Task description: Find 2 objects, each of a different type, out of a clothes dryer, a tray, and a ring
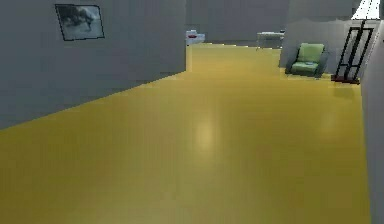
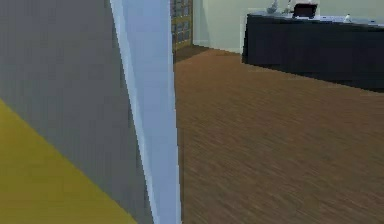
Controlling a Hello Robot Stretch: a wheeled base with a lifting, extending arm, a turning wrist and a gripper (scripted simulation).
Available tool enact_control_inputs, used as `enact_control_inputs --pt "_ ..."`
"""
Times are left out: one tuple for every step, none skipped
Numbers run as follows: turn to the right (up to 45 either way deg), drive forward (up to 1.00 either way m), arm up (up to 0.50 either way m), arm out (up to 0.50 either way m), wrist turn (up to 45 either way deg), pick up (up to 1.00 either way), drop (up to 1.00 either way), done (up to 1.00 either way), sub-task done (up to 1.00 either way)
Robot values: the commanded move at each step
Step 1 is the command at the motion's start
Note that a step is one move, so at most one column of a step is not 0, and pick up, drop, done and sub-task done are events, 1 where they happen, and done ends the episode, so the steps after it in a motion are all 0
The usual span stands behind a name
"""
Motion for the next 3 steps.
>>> enact_control_inputs --pt "0.0 1.0 0.0 0.0 0.0 0.0 0.0 0.0 0.0" --pt "0.0 1.0 0.0 0.0 0.0 0.0 0.0 0.0 0.0" --pt "0.0 1.0 0.0 0.0 0.0 0.0 0.0 0.0 0.0"
